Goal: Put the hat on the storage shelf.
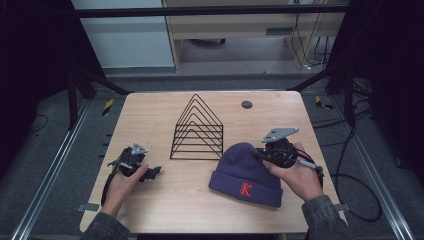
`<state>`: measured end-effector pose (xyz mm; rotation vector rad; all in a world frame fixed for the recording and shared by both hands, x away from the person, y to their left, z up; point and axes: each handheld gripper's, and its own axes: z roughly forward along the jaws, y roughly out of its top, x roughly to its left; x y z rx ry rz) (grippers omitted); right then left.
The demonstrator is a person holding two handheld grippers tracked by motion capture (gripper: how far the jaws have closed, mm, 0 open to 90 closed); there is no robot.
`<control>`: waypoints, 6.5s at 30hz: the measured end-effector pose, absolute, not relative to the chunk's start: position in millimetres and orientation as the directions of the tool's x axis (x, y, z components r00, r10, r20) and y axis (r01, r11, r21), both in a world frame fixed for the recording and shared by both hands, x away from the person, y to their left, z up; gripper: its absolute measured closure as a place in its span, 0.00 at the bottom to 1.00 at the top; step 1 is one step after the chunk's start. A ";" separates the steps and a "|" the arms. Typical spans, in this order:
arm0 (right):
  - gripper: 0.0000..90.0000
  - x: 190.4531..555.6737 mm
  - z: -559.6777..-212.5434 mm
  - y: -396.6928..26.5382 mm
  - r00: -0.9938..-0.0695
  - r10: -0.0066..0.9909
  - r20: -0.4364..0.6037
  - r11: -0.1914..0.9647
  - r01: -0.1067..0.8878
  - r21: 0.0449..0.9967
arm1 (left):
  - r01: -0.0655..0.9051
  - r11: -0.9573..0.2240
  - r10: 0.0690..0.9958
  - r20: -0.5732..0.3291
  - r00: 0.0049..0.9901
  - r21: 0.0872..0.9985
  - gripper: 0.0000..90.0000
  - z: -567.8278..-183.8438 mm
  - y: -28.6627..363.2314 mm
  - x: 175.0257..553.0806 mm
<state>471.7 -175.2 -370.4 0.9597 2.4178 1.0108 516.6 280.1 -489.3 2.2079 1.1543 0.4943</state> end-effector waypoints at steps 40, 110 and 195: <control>0.90 479.5 -292.1 -201.5 -0.699 0.707 -0.111 0.497 0.380 0.780 | 0.533 -0.389 0.777 -0.044 0.628 0.751 0.07 -460.8 265.0 509.6; 0.89 551.0 -177.2 -126.9 -0.689 0.692 -0.213 0.472 0.209 0.857 | 0.363 -0.352 0.690 -0.023 0.724 0.863 0.08 -288.6 212.3 560.7; 0.88 575.5 -199.4 -60.1 -0.777 0.613 -0.145 0.443 0.187 0.877 | 0.355 -0.395 0.726 0.051 0.685 0.847 0.76 -316.0 210.8 553.8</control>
